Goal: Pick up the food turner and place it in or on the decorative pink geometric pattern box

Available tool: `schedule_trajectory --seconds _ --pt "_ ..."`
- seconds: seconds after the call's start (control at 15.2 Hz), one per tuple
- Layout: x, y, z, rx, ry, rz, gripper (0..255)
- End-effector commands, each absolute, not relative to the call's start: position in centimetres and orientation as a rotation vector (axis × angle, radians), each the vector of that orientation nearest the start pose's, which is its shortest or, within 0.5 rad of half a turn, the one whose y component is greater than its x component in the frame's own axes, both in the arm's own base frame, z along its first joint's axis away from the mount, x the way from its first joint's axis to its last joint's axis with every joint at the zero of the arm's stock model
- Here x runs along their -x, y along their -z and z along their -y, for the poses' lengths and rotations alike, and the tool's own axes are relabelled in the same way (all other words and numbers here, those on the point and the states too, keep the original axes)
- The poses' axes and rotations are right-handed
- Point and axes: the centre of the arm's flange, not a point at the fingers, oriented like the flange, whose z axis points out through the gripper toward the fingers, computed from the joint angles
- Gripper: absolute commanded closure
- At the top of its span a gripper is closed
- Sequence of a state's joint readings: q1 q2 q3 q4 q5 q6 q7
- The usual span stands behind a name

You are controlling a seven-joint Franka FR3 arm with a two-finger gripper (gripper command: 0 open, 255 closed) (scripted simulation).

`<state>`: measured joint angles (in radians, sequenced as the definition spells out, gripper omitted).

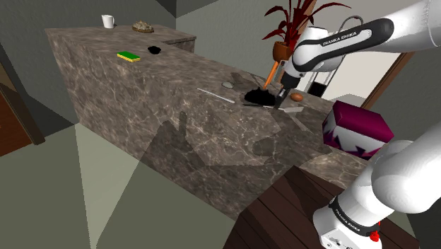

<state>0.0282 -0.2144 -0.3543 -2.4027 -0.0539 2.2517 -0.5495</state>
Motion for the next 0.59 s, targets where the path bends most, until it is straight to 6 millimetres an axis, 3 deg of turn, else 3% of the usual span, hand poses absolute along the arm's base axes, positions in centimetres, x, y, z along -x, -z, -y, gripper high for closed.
schedule_trajectory --seconds 0.0,0.53 --pt "-44.4 -40.8 15.2 3.107 0.093 0.409 255" --pt "-44.4 -45.1 15.2 3.107 0.093 0.409 255"
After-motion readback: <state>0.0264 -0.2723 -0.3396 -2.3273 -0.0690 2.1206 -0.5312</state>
